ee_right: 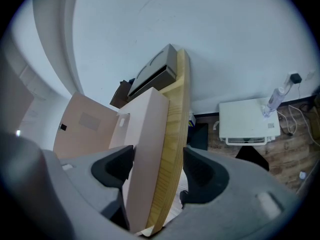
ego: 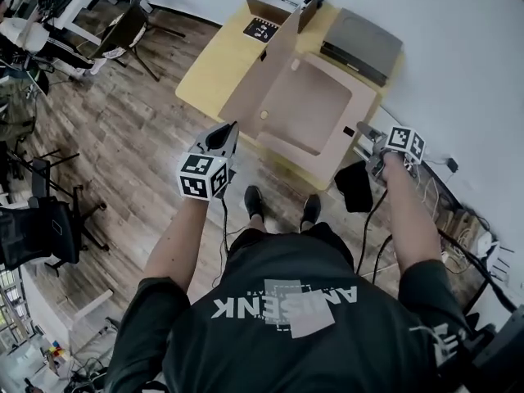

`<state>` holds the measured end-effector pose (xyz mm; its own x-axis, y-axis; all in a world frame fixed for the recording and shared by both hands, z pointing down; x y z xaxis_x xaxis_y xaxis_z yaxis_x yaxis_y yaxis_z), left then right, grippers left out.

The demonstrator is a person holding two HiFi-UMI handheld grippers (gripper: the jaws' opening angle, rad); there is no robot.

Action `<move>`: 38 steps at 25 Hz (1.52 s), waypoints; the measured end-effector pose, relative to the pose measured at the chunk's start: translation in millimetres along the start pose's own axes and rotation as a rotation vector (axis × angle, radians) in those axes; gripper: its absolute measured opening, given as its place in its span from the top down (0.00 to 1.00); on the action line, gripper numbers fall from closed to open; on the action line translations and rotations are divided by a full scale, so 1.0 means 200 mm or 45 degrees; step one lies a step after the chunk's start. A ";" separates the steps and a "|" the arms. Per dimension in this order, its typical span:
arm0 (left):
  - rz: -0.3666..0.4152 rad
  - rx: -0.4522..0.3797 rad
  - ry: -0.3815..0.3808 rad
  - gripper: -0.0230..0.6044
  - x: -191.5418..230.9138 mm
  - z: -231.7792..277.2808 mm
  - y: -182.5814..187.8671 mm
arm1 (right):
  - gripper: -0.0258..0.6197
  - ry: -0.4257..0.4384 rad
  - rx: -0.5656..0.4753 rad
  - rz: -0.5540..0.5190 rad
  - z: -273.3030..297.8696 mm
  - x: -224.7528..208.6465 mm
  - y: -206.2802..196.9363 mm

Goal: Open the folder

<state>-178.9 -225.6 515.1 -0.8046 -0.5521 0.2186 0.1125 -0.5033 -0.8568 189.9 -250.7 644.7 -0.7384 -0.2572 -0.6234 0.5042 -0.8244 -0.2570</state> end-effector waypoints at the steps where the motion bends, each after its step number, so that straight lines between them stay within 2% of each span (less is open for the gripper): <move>1: -0.035 -0.004 0.013 0.96 0.04 0.00 -0.01 | 0.48 -0.012 -0.006 -0.002 0.00 0.00 0.00; 15: -0.199 0.049 0.136 0.96 0.49 0.01 -0.18 | 0.48 -0.137 -0.061 -0.003 -0.04 0.02 -0.02; 19: -0.198 0.083 0.184 0.91 0.61 0.04 -0.24 | 0.48 -0.162 -0.077 -0.023 -0.04 0.03 -0.01; 27: -0.202 0.157 0.252 0.85 0.77 0.12 -0.37 | 0.48 -0.181 -0.134 0.021 -0.04 0.03 -0.01; 33: -0.166 0.197 0.303 0.82 0.82 0.16 -0.46 | 0.48 -0.209 -0.148 0.024 -0.05 0.03 -0.03; 38: -0.194 0.228 0.334 0.79 0.86 0.19 -0.54 | 0.48 -0.229 -0.156 0.016 -0.05 0.03 -0.03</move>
<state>-306.6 -290.7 663.2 -0.9399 -0.2837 0.1900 0.0615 -0.6881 -0.7230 187.2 -243.0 634.3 -0.7943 -0.3622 -0.4878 0.5564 -0.7560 -0.3447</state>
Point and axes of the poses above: the fingertips, and each gripper's own axes: z forward along the fingers, x to its left, y out of its top, the point moved 1 cm from there along -z, backward along the fingers, and after that the axes turned 7 degrees about -y, right-handed, at the moved point
